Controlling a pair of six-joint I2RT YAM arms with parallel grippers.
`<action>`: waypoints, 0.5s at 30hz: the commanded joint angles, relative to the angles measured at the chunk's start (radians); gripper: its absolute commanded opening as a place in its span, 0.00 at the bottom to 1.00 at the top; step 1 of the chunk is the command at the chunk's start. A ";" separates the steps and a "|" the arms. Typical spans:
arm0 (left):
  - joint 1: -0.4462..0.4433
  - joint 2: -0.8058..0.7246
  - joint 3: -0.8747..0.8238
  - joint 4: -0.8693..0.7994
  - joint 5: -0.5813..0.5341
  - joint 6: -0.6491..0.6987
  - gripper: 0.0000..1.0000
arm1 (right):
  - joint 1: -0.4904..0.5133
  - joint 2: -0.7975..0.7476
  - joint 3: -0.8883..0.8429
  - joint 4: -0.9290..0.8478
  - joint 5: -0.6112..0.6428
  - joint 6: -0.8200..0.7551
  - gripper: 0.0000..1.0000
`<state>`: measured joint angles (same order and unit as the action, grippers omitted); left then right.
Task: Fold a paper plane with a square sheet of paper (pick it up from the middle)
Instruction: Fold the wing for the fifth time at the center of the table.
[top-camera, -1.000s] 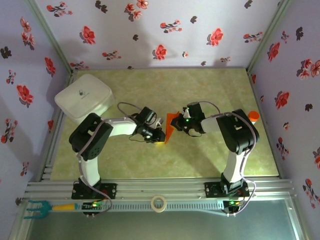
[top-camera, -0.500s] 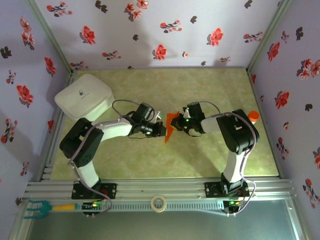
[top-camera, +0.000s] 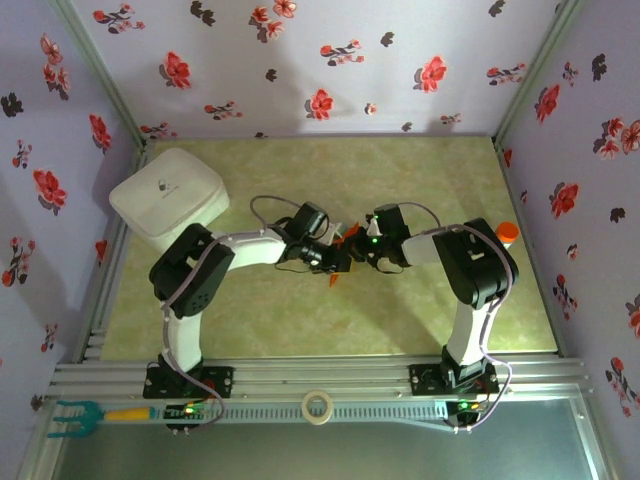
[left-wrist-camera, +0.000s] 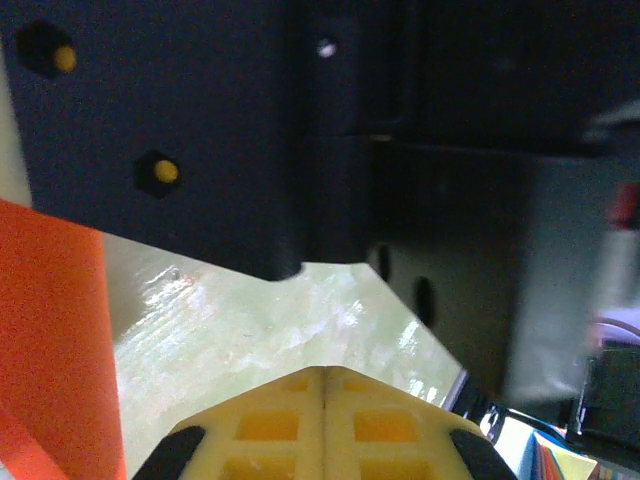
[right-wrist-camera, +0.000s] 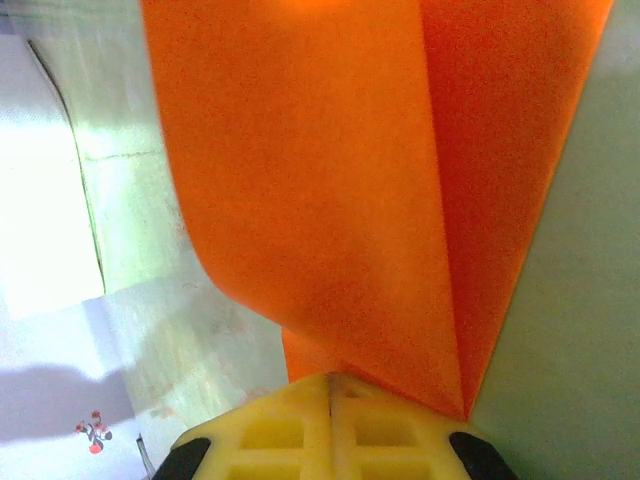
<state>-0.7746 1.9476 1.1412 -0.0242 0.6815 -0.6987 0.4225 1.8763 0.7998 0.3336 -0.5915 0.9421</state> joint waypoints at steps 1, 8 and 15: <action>-0.004 0.023 0.029 -0.052 -0.006 0.040 0.02 | -0.008 0.037 -0.016 -0.084 0.063 -0.011 0.02; 0.008 0.042 0.019 -0.058 -0.026 0.053 0.02 | -0.008 0.037 -0.015 -0.085 0.062 -0.011 0.02; 0.013 0.049 -0.001 -0.057 -0.040 0.061 0.02 | -0.008 0.039 -0.016 -0.085 0.061 -0.011 0.02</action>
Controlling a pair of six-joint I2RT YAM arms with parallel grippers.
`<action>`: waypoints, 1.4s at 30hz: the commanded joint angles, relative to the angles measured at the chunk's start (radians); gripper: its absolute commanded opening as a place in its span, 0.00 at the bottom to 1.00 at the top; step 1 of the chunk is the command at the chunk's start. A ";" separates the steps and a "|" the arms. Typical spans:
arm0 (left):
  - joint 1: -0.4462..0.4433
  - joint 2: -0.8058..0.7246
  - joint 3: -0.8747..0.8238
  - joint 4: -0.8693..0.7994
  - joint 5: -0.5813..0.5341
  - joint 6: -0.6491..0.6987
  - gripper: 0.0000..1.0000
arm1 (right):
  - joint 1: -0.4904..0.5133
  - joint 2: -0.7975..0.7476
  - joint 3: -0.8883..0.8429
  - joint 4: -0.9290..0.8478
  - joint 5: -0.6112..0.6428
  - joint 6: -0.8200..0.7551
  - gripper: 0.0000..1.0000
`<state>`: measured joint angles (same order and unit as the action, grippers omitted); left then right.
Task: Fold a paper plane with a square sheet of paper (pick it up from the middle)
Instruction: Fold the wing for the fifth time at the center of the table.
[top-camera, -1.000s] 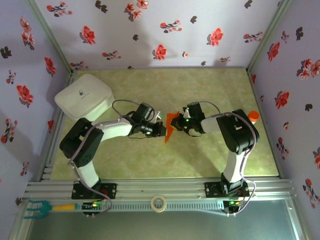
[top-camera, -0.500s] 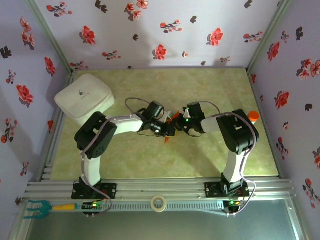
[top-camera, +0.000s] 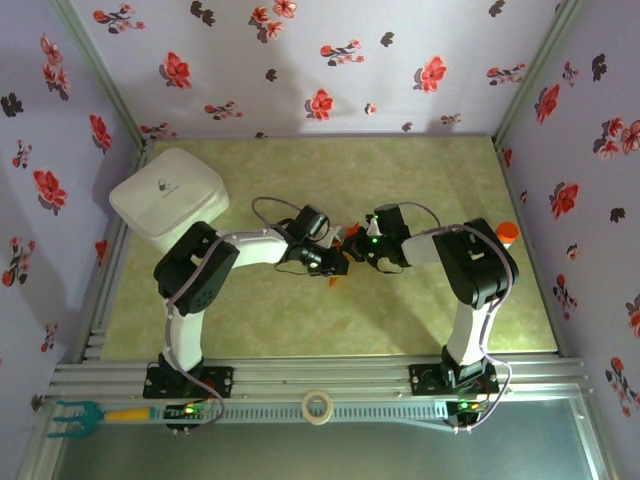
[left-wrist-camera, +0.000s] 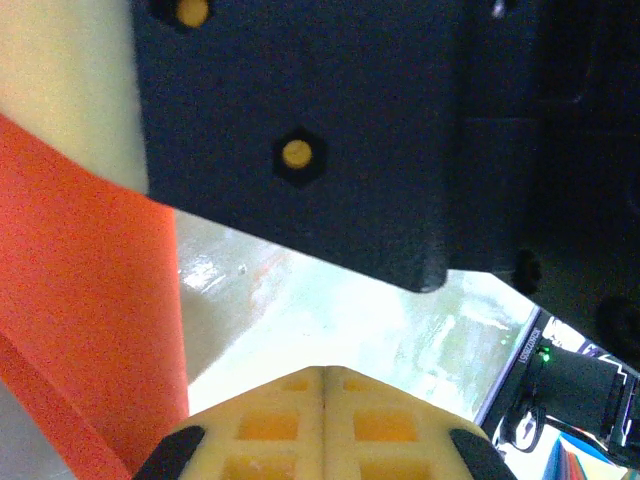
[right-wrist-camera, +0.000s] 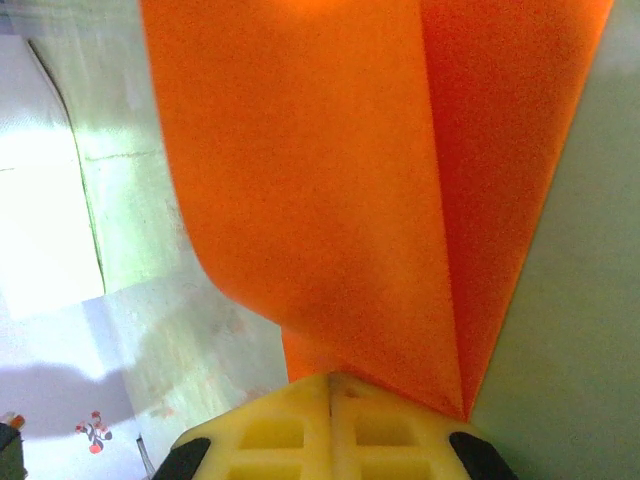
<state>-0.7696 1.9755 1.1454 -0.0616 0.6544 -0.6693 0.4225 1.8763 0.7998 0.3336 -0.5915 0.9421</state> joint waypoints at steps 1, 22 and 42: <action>0.009 0.023 -0.011 -0.017 -0.012 0.030 0.02 | -0.008 0.039 -0.016 -0.085 0.061 -0.011 0.02; 0.010 0.000 -0.098 -0.003 0.005 0.012 0.03 | -0.008 0.045 -0.019 -0.101 0.072 -0.017 0.02; 0.008 -0.052 -0.199 -0.043 0.048 0.001 0.03 | -0.008 0.006 -0.014 -0.175 0.141 -0.046 0.01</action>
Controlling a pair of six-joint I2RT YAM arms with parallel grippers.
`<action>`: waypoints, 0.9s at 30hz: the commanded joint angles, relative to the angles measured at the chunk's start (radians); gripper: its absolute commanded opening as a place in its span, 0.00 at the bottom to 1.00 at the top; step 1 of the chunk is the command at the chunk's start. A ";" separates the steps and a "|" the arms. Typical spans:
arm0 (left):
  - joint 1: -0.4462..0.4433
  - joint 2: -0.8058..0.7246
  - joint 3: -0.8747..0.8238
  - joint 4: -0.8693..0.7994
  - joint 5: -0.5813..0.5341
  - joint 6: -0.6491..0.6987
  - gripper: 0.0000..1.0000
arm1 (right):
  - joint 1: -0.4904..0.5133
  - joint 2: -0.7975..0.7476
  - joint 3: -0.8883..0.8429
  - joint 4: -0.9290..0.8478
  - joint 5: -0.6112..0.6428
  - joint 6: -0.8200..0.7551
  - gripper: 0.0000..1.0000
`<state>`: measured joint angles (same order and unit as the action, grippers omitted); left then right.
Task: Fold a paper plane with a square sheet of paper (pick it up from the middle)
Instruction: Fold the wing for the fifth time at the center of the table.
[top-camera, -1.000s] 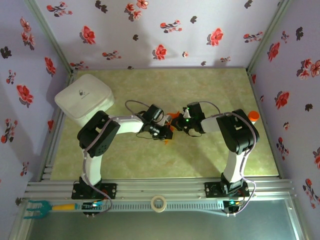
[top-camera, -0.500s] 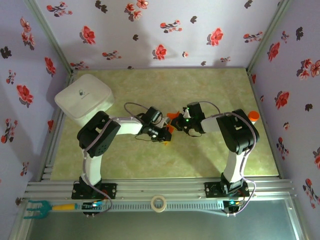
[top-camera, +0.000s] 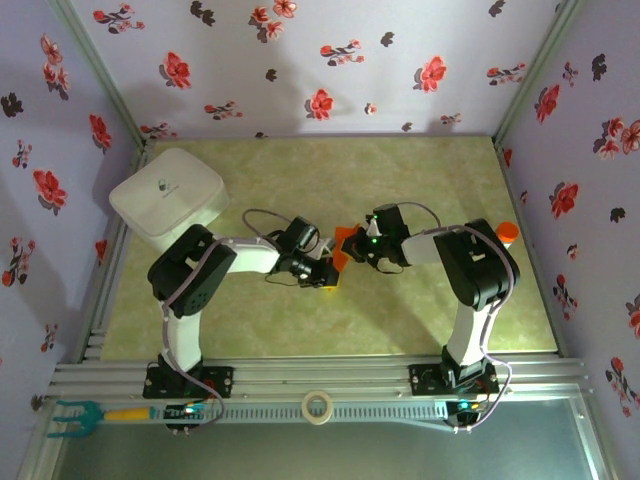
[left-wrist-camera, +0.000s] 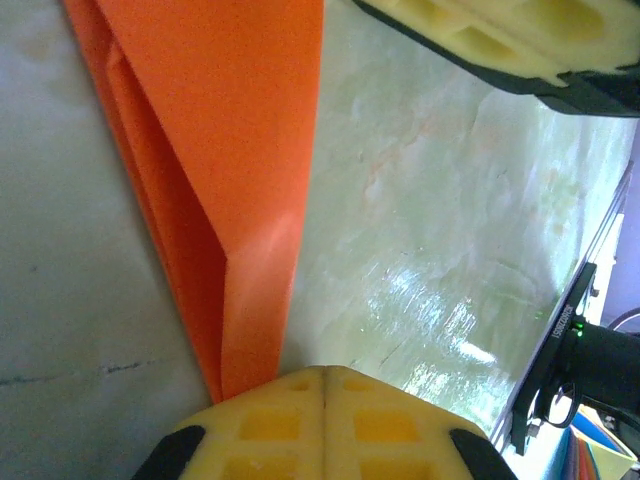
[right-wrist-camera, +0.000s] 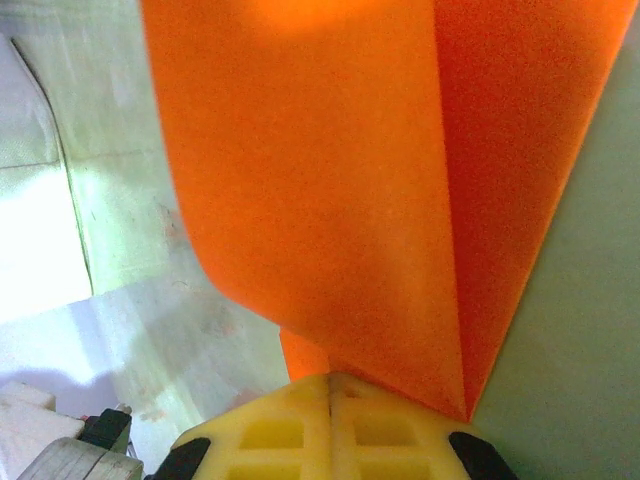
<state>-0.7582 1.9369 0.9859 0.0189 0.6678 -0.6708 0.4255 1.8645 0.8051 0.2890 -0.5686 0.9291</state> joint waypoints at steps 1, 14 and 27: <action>-0.003 -0.020 -0.041 -0.123 0.036 0.003 0.04 | -0.011 0.018 -0.020 -0.129 0.118 -0.032 0.01; -0.002 -0.195 -0.012 -0.065 0.011 -0.005 0.04 | -0.011 0.018 -0.020 -0.119 0.099 -0.023 0.01; 0.027 -0.070 0.097 -0.019 -0.005 -0.032 0.05 | -0.009 0.011 -0.034 -0.071 0.081 0.008 0.01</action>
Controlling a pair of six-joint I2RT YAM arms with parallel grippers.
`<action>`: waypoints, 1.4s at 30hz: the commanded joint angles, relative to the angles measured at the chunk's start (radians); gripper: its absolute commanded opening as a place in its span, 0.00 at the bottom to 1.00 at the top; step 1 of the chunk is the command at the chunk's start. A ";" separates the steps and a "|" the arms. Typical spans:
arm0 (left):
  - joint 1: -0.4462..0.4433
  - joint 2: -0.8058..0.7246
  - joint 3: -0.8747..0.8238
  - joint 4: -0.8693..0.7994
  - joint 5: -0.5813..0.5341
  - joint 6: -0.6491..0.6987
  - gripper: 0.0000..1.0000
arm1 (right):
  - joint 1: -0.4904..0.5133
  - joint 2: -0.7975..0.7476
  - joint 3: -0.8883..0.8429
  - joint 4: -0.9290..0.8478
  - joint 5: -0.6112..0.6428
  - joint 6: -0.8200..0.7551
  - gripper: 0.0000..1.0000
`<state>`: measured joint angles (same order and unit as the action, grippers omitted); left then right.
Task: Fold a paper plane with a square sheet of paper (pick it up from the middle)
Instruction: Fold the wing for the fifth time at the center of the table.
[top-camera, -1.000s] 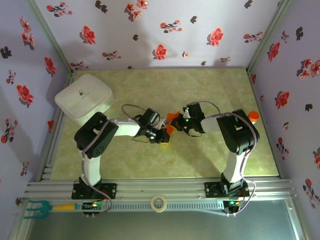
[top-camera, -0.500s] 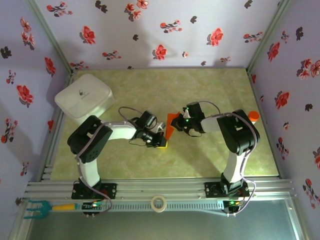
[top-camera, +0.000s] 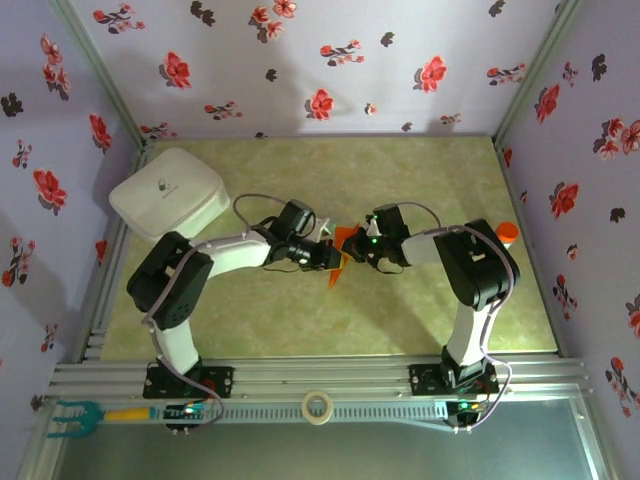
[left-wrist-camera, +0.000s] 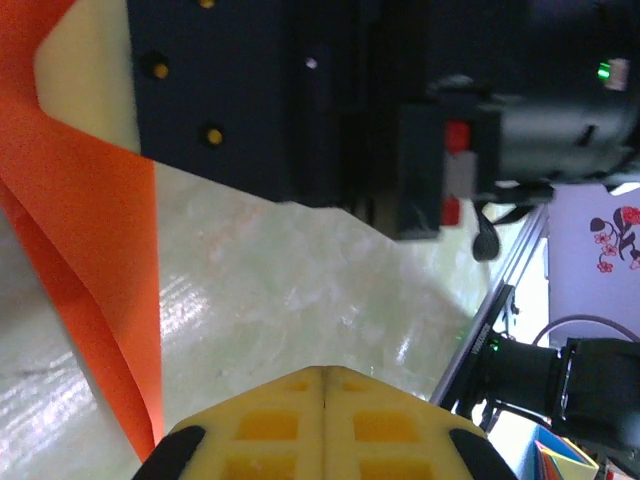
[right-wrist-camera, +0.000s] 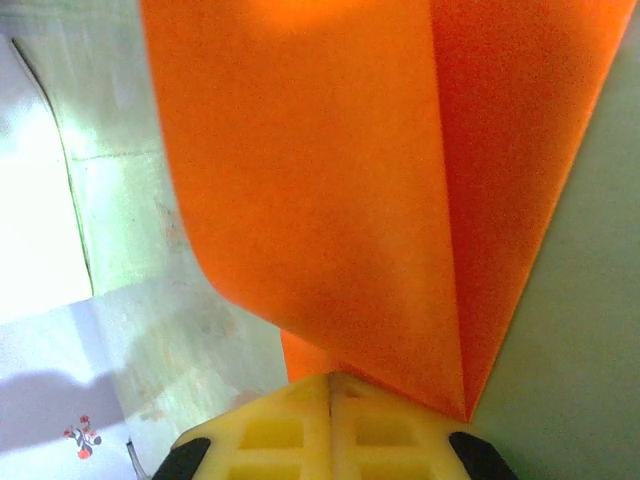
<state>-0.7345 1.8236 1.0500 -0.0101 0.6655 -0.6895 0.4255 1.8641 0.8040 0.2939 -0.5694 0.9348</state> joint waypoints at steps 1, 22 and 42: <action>0.003 0.060 0.043 0.012 0.006 -0.015 0.05 | -0.010 0.011 -0.033 -0.075 0.079 0.004 0.01; 0.010 0.207 0.091 -0.069 -0.119 -0.007 0.02 | -0.008 -0.009 -0.037 -0.070 0.077 0.010 0.02; 0.013 0.138 -0.088 -0.093 -0.020 0.085 0.00 | -0.003 -0.244 -0.058 -0.216 0.075 -0.102 0.05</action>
<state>-0.7277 1.9522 1.0080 0.0181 0.6563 -0.6491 0.4225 1.6371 0.7807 0.1253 -0.4973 0.8818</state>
